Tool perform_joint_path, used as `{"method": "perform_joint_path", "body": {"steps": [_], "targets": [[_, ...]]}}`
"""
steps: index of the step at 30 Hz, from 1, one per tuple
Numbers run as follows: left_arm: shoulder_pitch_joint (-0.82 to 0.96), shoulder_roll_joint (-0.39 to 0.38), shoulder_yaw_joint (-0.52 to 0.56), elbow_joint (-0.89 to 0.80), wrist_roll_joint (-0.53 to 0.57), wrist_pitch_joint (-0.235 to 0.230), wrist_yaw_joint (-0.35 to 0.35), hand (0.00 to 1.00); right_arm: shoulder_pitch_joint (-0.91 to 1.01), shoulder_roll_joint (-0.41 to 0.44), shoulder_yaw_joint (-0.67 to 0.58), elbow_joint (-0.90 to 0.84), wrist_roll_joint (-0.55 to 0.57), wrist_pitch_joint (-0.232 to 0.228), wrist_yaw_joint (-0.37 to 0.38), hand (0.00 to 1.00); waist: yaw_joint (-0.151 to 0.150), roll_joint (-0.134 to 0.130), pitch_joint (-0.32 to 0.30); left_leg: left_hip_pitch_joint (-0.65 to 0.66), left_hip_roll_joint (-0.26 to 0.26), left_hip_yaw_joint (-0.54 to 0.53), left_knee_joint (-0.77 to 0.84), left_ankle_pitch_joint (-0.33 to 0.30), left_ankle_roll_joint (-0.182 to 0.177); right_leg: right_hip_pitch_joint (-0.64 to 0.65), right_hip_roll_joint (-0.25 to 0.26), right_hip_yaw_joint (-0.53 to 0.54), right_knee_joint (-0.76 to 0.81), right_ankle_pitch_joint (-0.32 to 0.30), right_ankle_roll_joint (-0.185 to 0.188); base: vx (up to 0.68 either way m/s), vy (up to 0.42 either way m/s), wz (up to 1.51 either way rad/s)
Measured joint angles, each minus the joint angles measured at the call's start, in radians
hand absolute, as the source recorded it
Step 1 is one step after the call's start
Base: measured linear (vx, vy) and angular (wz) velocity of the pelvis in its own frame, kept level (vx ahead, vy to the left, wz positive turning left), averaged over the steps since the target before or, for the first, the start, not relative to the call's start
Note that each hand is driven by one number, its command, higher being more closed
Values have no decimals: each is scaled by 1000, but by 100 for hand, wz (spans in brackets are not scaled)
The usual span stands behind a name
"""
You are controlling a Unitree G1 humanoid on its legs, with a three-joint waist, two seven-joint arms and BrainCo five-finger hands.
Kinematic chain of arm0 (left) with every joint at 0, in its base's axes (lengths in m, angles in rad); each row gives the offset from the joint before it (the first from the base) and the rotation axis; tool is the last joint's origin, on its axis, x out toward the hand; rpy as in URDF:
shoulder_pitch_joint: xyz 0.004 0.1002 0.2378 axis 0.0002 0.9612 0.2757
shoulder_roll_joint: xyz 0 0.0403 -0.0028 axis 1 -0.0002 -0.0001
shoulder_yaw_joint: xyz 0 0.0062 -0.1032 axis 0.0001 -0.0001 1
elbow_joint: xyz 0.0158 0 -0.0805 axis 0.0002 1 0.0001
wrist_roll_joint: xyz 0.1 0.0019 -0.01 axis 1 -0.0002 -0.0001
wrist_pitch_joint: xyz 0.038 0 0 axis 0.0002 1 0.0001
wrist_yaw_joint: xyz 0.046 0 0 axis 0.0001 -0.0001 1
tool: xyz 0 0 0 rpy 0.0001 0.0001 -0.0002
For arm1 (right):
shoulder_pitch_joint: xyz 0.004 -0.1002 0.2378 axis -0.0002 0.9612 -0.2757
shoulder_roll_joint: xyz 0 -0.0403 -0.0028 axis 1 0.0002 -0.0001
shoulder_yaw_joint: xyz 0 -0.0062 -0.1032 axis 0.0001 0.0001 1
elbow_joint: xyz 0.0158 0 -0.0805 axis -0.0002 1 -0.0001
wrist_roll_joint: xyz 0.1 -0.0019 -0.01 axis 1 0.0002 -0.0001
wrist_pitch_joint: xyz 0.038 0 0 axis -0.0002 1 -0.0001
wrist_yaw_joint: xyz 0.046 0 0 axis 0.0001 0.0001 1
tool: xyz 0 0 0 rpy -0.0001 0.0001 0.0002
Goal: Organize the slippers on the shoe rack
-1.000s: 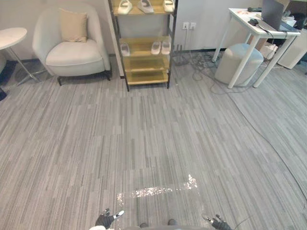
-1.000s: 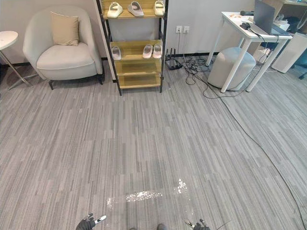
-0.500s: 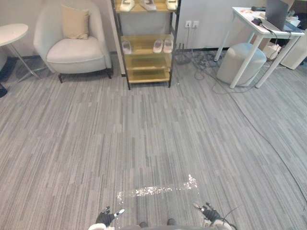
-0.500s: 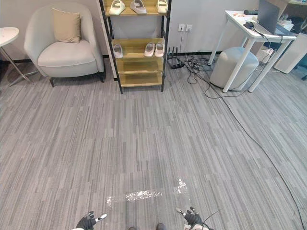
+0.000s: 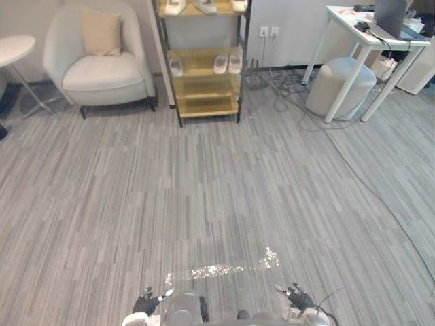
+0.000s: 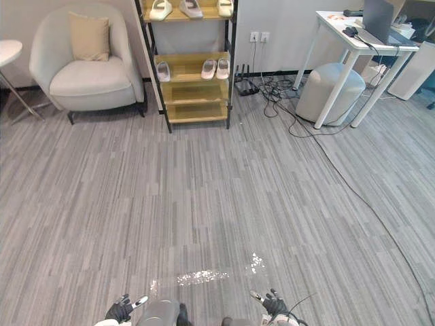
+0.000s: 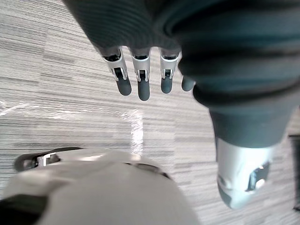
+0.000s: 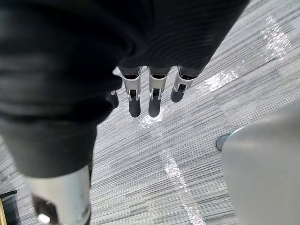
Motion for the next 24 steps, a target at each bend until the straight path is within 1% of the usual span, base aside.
{"method": "perform_joint_path", "body": {"steps": [1,2,3,4,5,6,7,8,9,10,11,12,13,14,15,16,17,18,19,20,21,22,23,24], "targets": [[0,0,0,0,-5,0,0,0,-1,0,0,3,0,0,0,0,3,-1,0,-8,-7,-3,-42,-8,-6,1,-8,4,-3,-3,3,176,111,-30],[-1,1,0,0,-6,-1,2,0,-12,-2,0,16,0,1,-1,0,8,-6,3,-19,-28,-13,-200,-2,-15,2,-34,10,-8,-14,19,198,127,-29],[2,1,-5,1,-6,-1,3,0,-16,-3,0,22,0,1,-1,0,8,-6,3,-16,-42,-23,-311,19,-28,0,-47,16,-10,-25,25,271,186,-34],[5,0,-19,5,-5,-1,4,0,-13,-5,0,22,0,0,-1,0,9,4,-2,-6,-52,-51,-444,55,-48,0,-50,25,-10,-45,43,307,232,-34],[22,-2,-28,7,-6,-1,3,0,-11,-10,1,23,-1,0,-1,0,9,14,-10,-10,-48,-83,-490,85,-18,2,-49,41,10,-86,62,334,247,-32],[26,6,-28,8,-4,0,2,0,-10,-11,-1,25,-6,2,-1,0,10,4,-19,-13,-62,-82,-467,101,10,1,-67,47,34,-118,64,515,282,-39],[29,28,-25,21,-2,0,1,0,6,7,-4,27,-22,3,1,0,12,-38,-43,-9,-96,-54,-446,62,44,-35,-98,56,164,-143,88,590,261,-38],[17,37,-27,41,-2,2,1,0,3,21,-4,26,-26,3,3,0,13,-52,-44,35,-112,-39,-459,36,51,-142,-109,65,418,-117,162,621,270,-33],[17,38,-26,44,-3,2,1,0,3,22,-5,25,-30,2,3,0,12,-54,-43,45,-115,-39,-463,32,53,-153,-110,69,459,-107,178,434,195,-14],[19,47,-31,49,-2,5,2,0,1,25,-14,20,-31,-1,6,0,5,-64,-36,109,-133,-36,-486,17,61,-203,-115,76,638,-65,251,565,225,2],[13,54,-52,53,-2,10,6,0,2,24,-16,20,-32,-1,8,0,-1,-58,-30,202,-146,-40,-514,-12,69,-246,-124,34,834,-34,254,563,203,2],[11,55,-59,53,1,11,6,0,3,23,-19,20,-33,-1,8,0,-2,-55,-29,244,-151,-44,-534,-19,70,-259,-135,-6,887,-32,225,671,225,2],[3,52,-68,54,6,12,6,0,3,18,-19,13,-44,-3,10,0,-3,-48,-30,334,-154,-51,-591,-26,72,-291,-162,-109,939,-49,163,527,156,12],[-11,52,-75,56,8,12,4,0,-3,17,-16,-1,-52,-4,11,0,-6,-43,-28,408,-151,-61,-649,-25,71,-337,-169,-204,912,-82,132,524,130,17],[-19,52,-77,56,7,12,4,0,-5,17,-16,-3,-53,-5,11,0,-8,-42,-27,422,-149,-67,-660,-25,71,-353,-166,-223,892,-90,126,407,69,28],[-34,49,-82,56,6,12,4,0,-14,15,-16,-9,-55,-5,12,0,-16,-35,-23,452,-138,-78,-685,-25,71,-392,-146,-258,806,-104,112,407,22,29],[-51,38,-87,55,6,12,4,0,-24,5,-16,-17,-56,-10,14,0,-22,-15,-10,480,-119,-88,-704,-29,64,-428,-105,-266,671,-105,107,499,1,45],[-67,18,-91,49,6,11,3,0,-44,-9,-16,-18,-54,-12,18,0,-38,8,3,503,-94,-108,-715,-39,48,-462,-56,-246,460,-55,110,611,-28,44],[-71,8,-91,43,6,9,2,0,-53,-11,-17,-17,-54,-12,17,0,-47,12,8,516,-88,-114,-721,-43,41,-473,-38,-227,357,-9,115,638,-83,54],[-75,-8,-91,43,6,6,0,0,-54,-9,-19,-17,-51,-13,17,0,-55,9,8,544,-86,-128,-735,-58,15,-478,-21,-189,177,102,112,656,-161,53],[-68,-15,-89,42,6,5,-2,0,-50,-3,-19,-13,-51,-10,17,0,-54,-14,8,586,-99,-139,-739,-85,-21,-476,-22,-149,68,211,103,565,-196,53],[-64,-17,-84,39,7,2,-3,0,-45,2,-20,-14,-50,-8,18,0,-56,-25,6,605,-103,-156,-735,-101,-26,-475,-24,-139,69,259,83,607,-272,54],[-74,-33,-55,47,9,2,-1,0,-55,-7,-22,-15,-52,-8,20,0,-60,-4,5,628,-68,-188,-694,-126,-26,-482,-4,-147,164,310,45,524,-235,38],[-74,-42,-47,46,11,0,-2,0,-55,-8,-22,-15,-59,-8,20,0,-54,7,0,611,-46,-188,-655,-126,-27,-482,5,-154,180,286,36,647,-288,38]]}}
